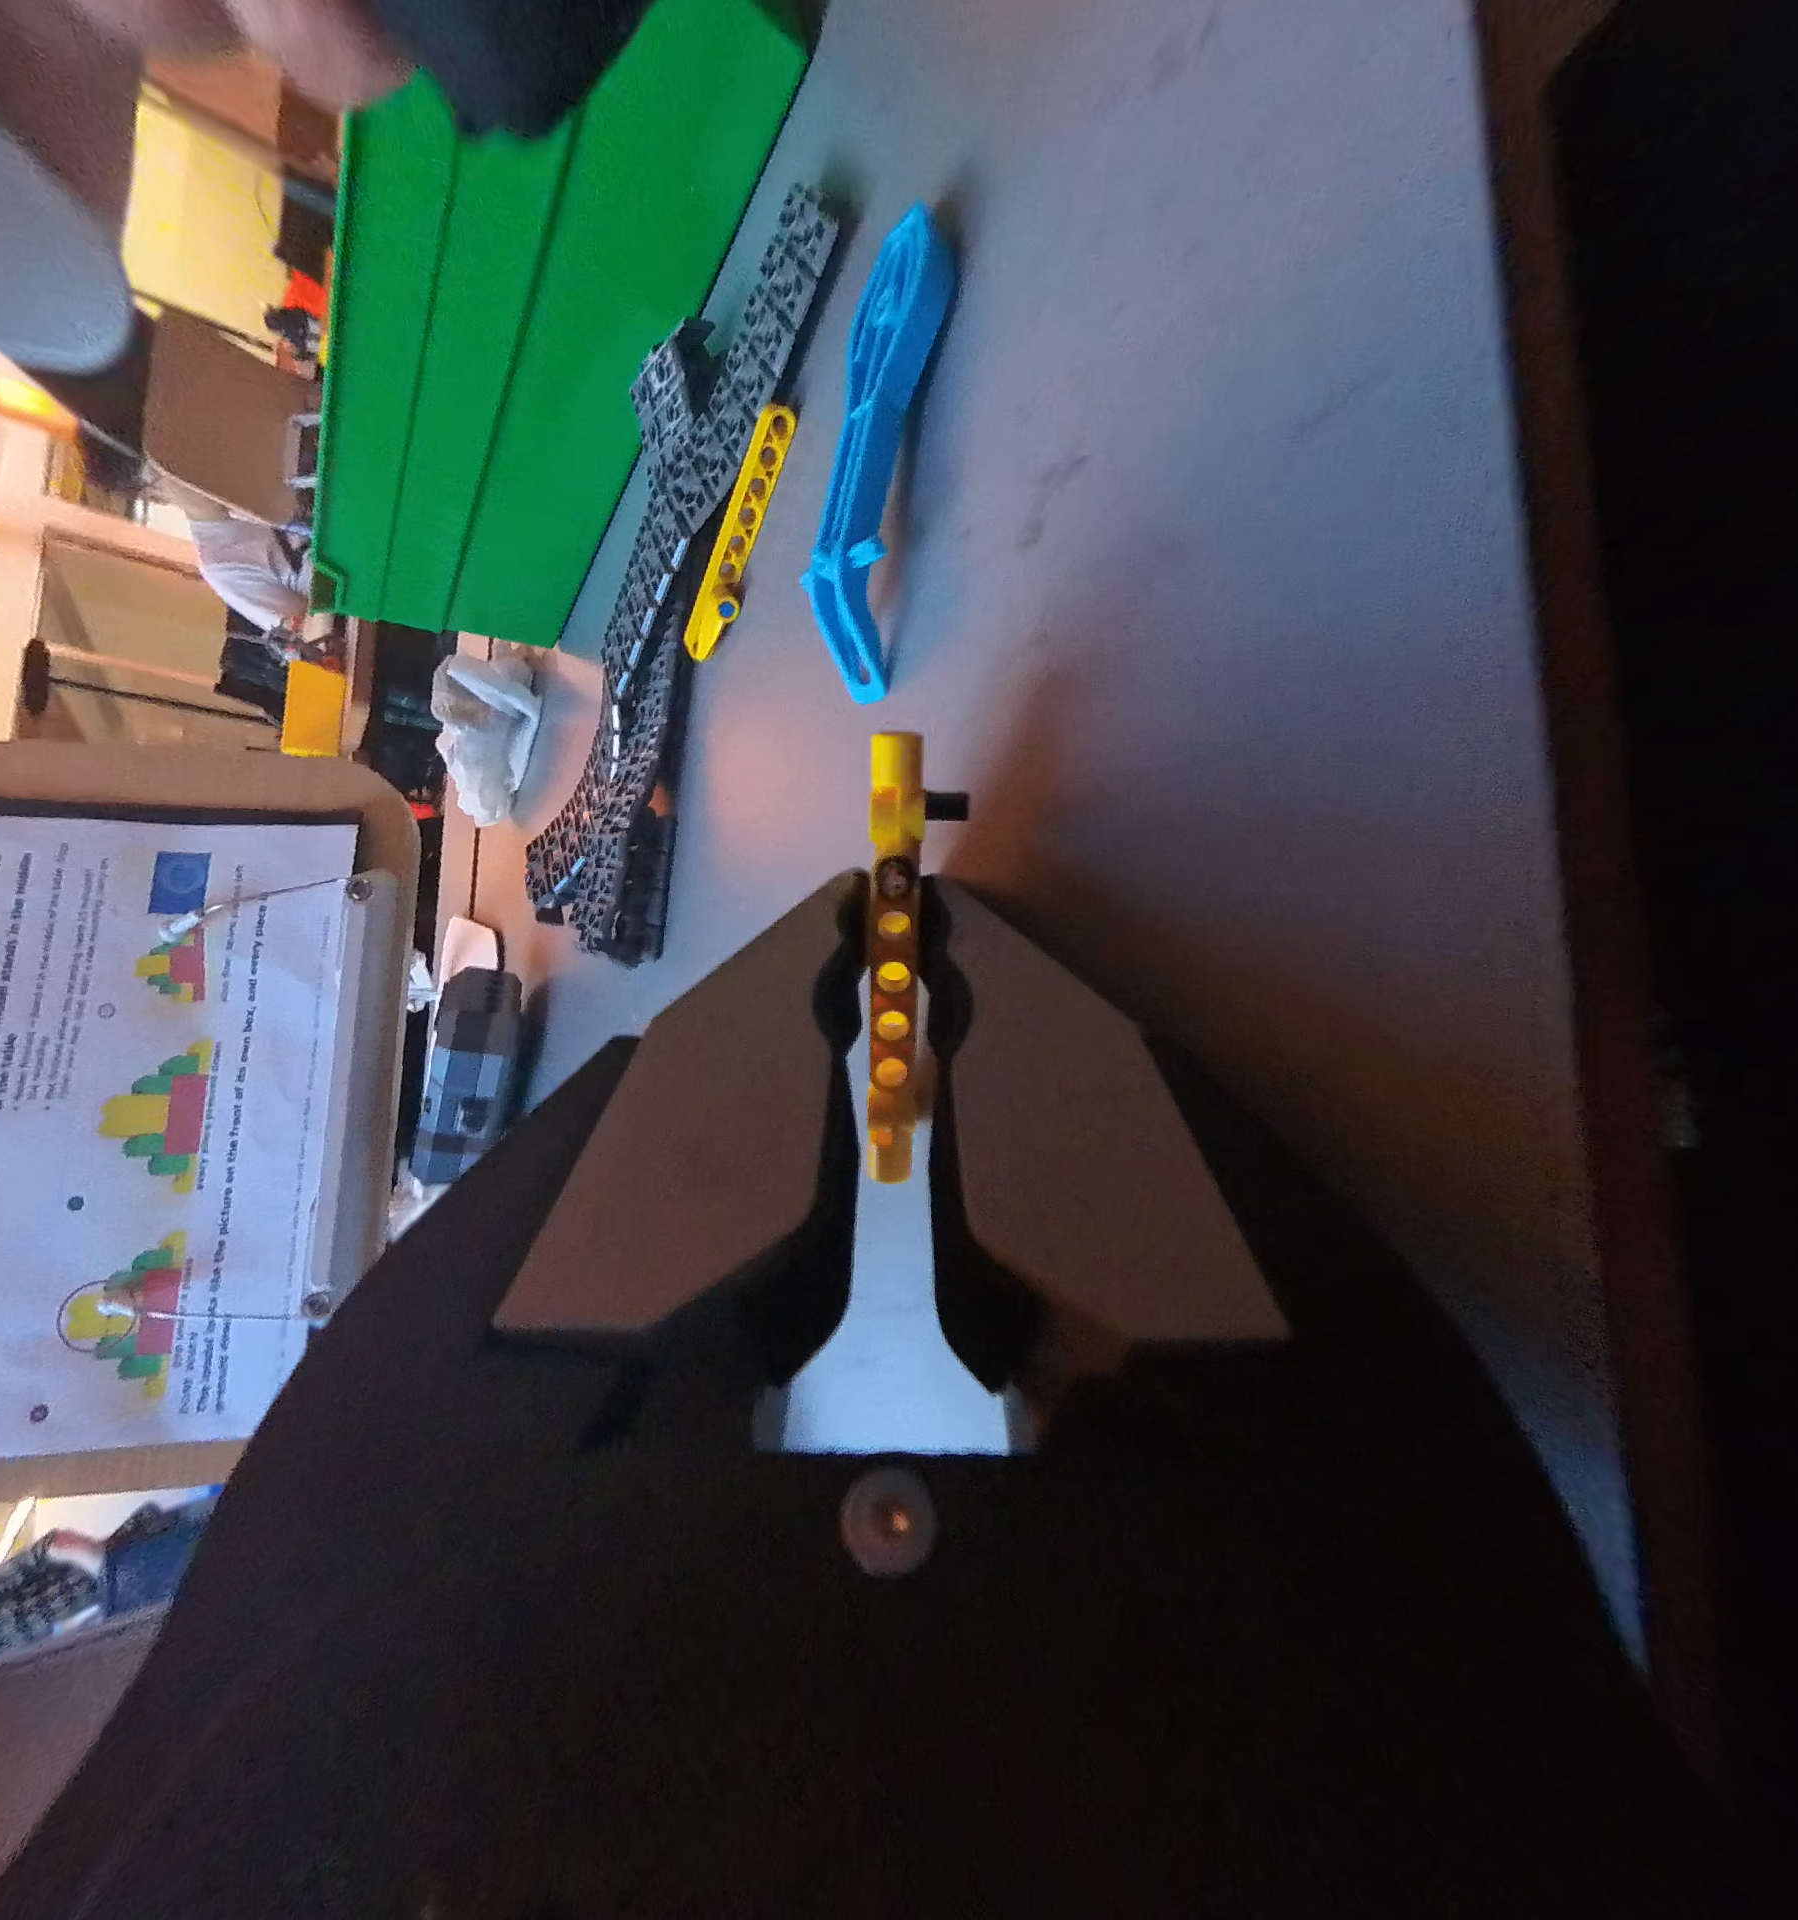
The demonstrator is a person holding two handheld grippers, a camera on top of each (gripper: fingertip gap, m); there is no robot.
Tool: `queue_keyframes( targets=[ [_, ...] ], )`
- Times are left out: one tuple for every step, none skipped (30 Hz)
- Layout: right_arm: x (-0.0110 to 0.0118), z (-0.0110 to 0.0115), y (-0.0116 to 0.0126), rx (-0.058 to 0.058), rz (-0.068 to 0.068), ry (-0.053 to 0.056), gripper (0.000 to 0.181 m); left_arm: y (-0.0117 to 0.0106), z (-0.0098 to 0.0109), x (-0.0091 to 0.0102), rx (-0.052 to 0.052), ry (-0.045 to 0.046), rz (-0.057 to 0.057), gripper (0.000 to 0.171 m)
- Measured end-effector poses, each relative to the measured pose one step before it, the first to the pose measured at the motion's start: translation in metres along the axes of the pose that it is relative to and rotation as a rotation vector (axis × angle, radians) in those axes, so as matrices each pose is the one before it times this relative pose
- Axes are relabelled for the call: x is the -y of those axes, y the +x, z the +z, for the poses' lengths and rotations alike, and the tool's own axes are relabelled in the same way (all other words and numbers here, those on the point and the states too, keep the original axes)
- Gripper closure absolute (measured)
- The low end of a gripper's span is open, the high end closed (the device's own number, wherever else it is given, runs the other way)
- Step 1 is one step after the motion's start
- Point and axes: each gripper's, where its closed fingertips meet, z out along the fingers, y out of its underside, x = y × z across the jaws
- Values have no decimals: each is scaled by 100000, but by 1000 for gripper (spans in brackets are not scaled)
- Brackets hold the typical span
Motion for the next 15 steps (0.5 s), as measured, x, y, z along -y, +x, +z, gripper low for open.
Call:
queue_keyframes(
  targets=[
    [-245,-593,-48,1176,1958,280,181,-443,-297,-377,373,-1608,-1496,166],
    [-473,-554,47,1190,2331,-1018,181,-608,54,-607,-65,-1102,-1859,167],
    [-374,-636,48,1124,1571,-183,181,-219,-261,-335,65,-673,-1309,167],
    [-211,-746,123,446,376,441,181,-125,-191,-208,379,-470,-492,167],
    [-241,-780,350,-1043,-317,-687,181,-42,-129,-15,288,-134,-188,166],
    [-204,-778,517,-2044,-468,-1175,181,55,-21,79,-42,-21,-81,166],
    [2,-723,473,-1430,121,-23,181,57,129,91,-169,123,-236,166],
    [93,-652,332,-147,1609,682,181,58,179,100,-39,30,90,166],
    [58,-531,216,703,2717,502,181,16,126,-3,334,-143,613,166],
    [-31,-400,157,849,2568,179,181,56,-177,93,503,115,744,166],
    [-148,-288,166,442,1663,-248,180,68,-225,62,343,101,490,166],
    [-254,-198,195,-85,951,-670,180,15,0,6,97,296,47,166],
    [-289,-150,179,-76,792,-927,180,-11,98,4,-385,800,-398,166],
    [-275,-101,57,586,958,-946,180,-23,73,9,-348,723,-766,166],
    [-196,-92,-9,1094,1160,-652,180,-96,100,-111,29,-251,-820,166]
  ],
)
